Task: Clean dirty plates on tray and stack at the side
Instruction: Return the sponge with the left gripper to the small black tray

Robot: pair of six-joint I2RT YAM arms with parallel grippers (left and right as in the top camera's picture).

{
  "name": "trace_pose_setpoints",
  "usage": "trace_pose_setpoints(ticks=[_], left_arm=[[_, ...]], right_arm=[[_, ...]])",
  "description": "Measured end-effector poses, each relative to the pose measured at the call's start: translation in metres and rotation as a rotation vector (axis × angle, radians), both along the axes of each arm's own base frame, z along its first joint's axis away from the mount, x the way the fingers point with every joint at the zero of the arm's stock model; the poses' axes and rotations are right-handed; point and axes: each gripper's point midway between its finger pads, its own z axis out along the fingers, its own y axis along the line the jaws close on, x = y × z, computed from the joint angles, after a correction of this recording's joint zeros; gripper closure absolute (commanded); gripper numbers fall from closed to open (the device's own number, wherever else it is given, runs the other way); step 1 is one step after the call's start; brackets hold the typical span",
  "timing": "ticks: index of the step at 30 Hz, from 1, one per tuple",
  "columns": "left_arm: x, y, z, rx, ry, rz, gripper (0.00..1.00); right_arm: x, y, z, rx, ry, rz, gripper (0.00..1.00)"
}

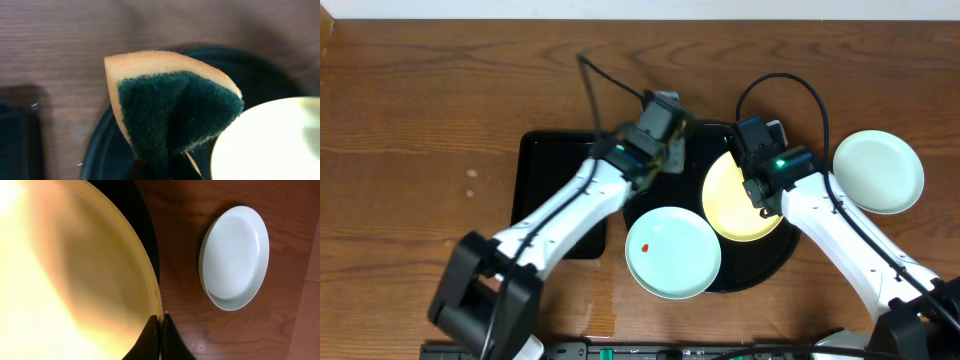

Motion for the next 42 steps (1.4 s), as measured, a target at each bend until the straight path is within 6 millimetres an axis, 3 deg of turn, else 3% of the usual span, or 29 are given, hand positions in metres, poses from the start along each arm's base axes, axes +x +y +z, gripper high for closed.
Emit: trace_pose_setpoints(ticks=[4, 7, 12, 16, 20, 26, 34, 38, 42], left_arm=[[-0.013, -0.021, -0.006, -0.077, 0.065, -0.071, 0.92], [-0.028, -0.046, -0.026, -0.099, 0.114, -0.142, 0.92], [-0.036, -0.092, -0.062, -0.146, 0.105, -0.238, 0.92], [-0.04, -0.107, -0.069, -0.162, 0.096, -0.269, 0.92], [-0.034, -0.1, -0.074, -0.122, 0.078, -0.236, 0.92], [-0.023, -0.082, -0.104, 0.004, 0.054, -0.179, 0.92], [-0.011, -0.055, -0.109, 0.164, -0.011, -0.129, 0.93], [-0.009, -0.048, -0.102, 0.194, -0.03, -0.112, 0.92], [-0.007, -0.043, -0.072, 0.186, -0.07, -0.101, 0.92]], right_arm=[[0.0, 0.0, 0.0, 0.0, 0.0, 0.0, 0.99], [0.0, 0.0, 0.0, 0.0, 0.0, 0.0, 0.99], [0.0, 0.0, 0.0, 0.0, 0.0, 0.0, 0.99], [0.0, 0.0, 0.0, 0.0, 0.0, 0.0, 0.99], [0.0, 0.0, 0.0, 0.0, -0.001, 0.0, 0.99], [0.0, 0.0, 0.0, 0.002, -0.002, 0.0, 0.99], [0.0, 0.0, 0.0, 0.003, -0.001, 0.0, 0.99], [0.0, 0.0, 0.0, 0.001, 0.0, 0.0, 0.99], [0.0, 0.0, 0.0, 0.0, 0.0, 0.0, 0.99]])
